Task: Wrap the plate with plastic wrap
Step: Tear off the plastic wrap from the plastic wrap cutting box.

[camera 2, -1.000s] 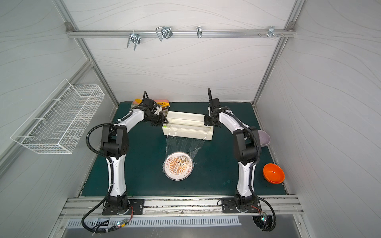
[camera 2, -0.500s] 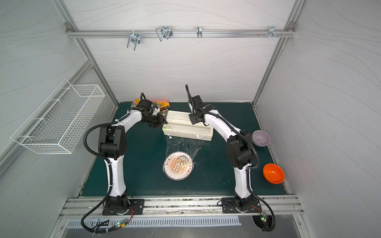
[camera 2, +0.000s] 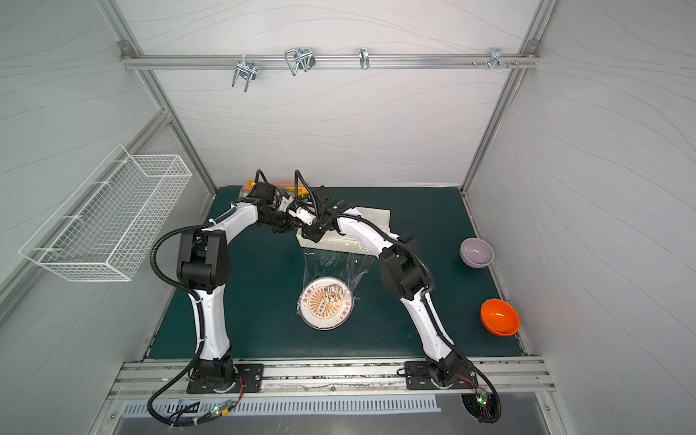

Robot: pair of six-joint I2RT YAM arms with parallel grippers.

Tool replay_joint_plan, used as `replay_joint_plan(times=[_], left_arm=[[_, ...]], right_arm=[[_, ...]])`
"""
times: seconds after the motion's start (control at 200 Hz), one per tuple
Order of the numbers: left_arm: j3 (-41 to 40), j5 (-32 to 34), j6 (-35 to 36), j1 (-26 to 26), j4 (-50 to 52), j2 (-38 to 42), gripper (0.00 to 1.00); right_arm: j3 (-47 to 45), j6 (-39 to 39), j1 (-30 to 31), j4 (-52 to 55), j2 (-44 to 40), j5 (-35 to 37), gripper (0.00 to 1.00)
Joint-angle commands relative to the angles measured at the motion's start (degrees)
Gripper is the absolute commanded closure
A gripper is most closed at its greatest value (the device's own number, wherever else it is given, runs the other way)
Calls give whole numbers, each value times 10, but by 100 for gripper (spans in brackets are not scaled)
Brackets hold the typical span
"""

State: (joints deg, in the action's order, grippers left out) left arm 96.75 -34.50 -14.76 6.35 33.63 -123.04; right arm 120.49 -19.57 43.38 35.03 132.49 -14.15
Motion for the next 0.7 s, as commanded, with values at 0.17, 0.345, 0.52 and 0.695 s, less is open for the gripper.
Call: replay_joint_plan(times=[0.17, 0.345, 0.52, 0.695], left_arm=[[-14, -2, 3, -13, 0, 0, 84], [-15, -4, 10, -13, 3, -1, 84], [-8, -7, 16, -13, 9, -8, 85], [-8, -8, 17, -13, 8, -9, 86]], right_arm=[[71, -29, -1, -18, 47, -35, 65], [81, -34, -1, -16, 67, -41, 69], [91, -38, 0, -20, 83, -46, 72], [95, -42, -2, -21, 94, -45, 74]])
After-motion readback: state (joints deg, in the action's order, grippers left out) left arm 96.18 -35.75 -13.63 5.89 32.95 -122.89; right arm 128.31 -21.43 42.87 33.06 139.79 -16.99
